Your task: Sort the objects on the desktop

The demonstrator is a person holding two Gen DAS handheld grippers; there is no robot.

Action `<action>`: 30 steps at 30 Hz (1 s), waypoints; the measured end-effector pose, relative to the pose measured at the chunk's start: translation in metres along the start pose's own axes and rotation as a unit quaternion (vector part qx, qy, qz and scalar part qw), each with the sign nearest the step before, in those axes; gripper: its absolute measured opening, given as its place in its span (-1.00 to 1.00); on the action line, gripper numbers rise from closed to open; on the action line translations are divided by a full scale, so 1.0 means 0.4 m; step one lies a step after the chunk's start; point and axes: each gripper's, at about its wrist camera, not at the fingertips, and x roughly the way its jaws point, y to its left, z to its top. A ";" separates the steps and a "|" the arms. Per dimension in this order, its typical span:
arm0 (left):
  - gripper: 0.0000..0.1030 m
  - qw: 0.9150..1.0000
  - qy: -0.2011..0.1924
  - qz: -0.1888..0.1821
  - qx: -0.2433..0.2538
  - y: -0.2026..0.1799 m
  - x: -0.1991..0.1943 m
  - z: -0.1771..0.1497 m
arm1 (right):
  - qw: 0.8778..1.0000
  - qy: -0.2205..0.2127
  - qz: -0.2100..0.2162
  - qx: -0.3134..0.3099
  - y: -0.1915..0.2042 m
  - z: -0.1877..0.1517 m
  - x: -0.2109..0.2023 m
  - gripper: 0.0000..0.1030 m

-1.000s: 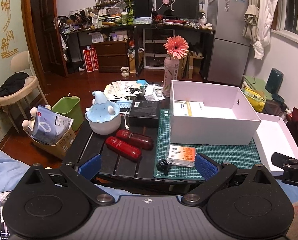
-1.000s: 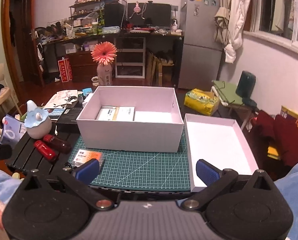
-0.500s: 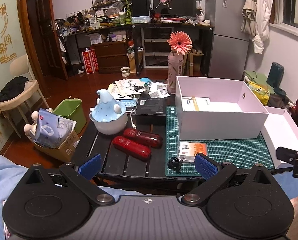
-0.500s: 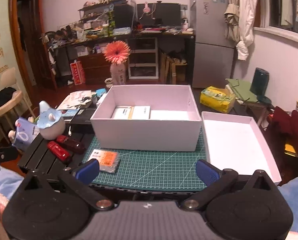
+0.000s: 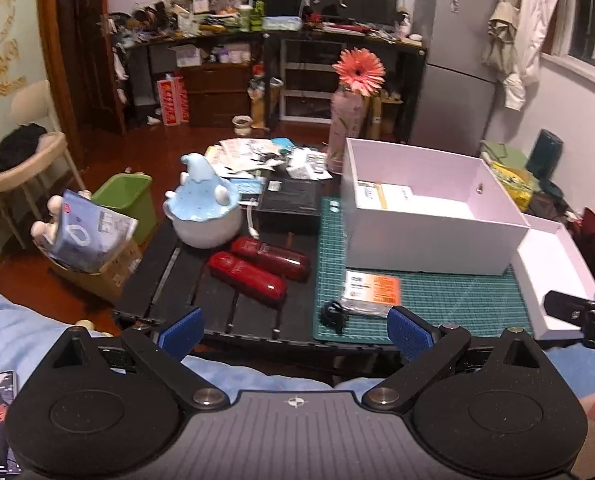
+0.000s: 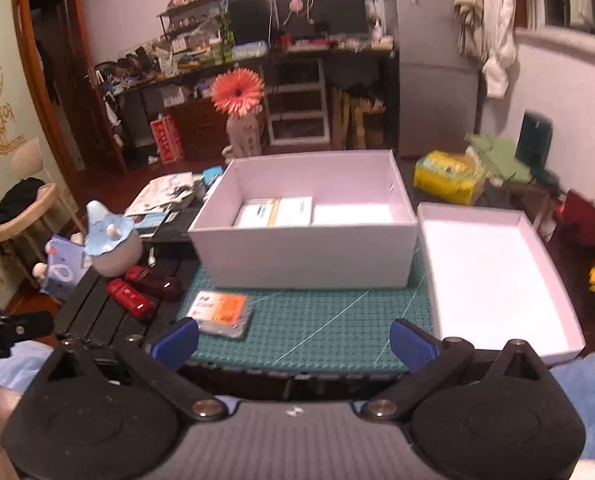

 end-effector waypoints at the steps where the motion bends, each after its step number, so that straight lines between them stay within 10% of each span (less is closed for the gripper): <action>1: 0.92 1.000 -0.006 0.007 0.001 -0.002 -0.002 -0.001 | 1.000 -0.010 -0.006 -0.006 0.003 -0.003 0.000 0.98; 16: 0.95 0.994 -0.110 0.023 -0.002 -0.011 -0.053 -0.011 | 0.999 0.000 0.024 -0.034 0.013 -0.010 0.031 1.00; 30: 1.00 0.998 -0.039 -0.049 0.010 0.015 -0.015 -0.007 | 0.995 -0.019 0.045 -0.090 0.032 -0.003 0.035 1.00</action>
